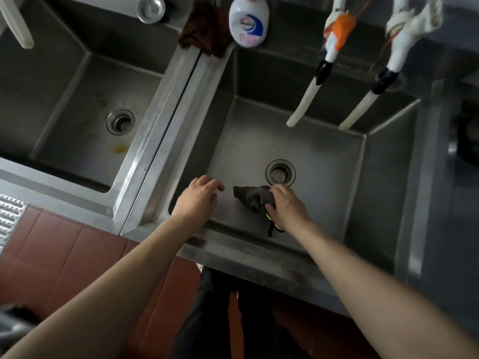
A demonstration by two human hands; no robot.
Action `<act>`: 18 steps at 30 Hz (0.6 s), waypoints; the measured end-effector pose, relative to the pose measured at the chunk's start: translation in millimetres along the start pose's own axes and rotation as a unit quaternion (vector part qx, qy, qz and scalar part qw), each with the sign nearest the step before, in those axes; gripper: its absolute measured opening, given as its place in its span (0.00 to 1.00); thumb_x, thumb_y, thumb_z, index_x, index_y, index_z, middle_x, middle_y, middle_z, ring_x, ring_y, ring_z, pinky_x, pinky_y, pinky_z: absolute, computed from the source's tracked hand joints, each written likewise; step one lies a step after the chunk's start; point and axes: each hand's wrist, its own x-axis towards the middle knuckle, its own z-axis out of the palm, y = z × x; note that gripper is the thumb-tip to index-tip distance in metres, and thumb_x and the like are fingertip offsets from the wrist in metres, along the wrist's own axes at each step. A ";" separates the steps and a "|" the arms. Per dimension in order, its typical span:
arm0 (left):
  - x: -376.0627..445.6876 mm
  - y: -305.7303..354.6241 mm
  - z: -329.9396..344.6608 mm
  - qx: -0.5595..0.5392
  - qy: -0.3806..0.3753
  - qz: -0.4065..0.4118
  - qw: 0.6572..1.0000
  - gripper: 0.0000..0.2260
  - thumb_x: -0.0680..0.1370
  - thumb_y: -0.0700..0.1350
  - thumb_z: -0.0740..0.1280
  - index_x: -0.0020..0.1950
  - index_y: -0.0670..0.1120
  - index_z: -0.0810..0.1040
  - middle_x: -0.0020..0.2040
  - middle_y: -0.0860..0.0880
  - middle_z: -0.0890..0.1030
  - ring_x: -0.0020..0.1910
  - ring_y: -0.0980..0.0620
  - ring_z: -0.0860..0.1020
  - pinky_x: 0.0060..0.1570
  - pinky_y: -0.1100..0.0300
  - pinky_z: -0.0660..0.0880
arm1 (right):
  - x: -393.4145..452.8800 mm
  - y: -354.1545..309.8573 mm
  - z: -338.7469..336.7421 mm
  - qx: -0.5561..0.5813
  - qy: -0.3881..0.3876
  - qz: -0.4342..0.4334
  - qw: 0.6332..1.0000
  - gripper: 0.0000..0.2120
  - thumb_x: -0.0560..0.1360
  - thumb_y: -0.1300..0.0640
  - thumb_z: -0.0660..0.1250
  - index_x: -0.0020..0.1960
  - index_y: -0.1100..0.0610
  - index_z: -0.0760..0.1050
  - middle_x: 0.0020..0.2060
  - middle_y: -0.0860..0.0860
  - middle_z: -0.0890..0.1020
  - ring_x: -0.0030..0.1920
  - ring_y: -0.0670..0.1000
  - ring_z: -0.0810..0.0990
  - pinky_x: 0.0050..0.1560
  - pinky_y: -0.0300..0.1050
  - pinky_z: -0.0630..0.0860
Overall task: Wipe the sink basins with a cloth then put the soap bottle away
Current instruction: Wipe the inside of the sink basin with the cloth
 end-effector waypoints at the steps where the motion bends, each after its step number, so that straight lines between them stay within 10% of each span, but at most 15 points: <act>1: -0.2 -6.7 2.8 0.009 0.001 0.002 1.000 0.12 0.80 0.40 0.63 0.61 0.50 0.79 0.62 0.48 0.77 0.61 0.45 0.74 0.57 0.47 0.76 | 8.5 2.0 7.8 -0.018 -0.020 0.000 1.000 0.18 0.79 0.54 0.67 0.67 0.58 0.73 0.67 0.51 0.73 0.69 0.54 0.70 0.64 0.54 0.76; 10: 6.8 -33.4 20.4 0.051 0.034 0.022 0.998 0.09 0.78 0.42 0.64 0.56 0.50 0.80 0.56 0.48 0.78 0.54 0.43 0.76 0.43 0.48 0.78 | 60.8 -3.5 87.7 -0.164 -0.214 -0.150 0.951 0.34 0.82 0.61 0.61 0.82 0.39 0.54 0.83 0.50 0.55 0.79 0.62 0.57 0.67 0.60 0.73; 15: 15.0 -25.0 19.2 0.054 0.037 0.036 0.997 0.10 0.78 0.42 0.63 0.56 0.49 0.80 0.57 0.48 0.78 0.55 0.42 0.76 0.44 0.46 0.78 | 53.2 7.8 94.4 -0.227 -0.245 -0.183 0.925 0.28 0.83 0.39 0.58 0.81 0.38 0.58 0.83 0.49 0.53 0.80 0.63 0.51 0.70 0.59 0.71; 18: 15.7 -23.8 18.3 0.055 0.040 0.037 0.997 0.10 0.77 0.42 0.63 0.56 0.49 0.81 0.56 0.48 0.78 0.55 0.42 0.76 0.47 0.45 0.78 | 36.6 38.8 87.0 -0.230 -0.253 -0.215 0.915 0.25 0.83 0.44 0.63 0.79 0.38 0.64 0.83 0.47 0.54 0.79 0.63 0.54 0.64 0.58 0.77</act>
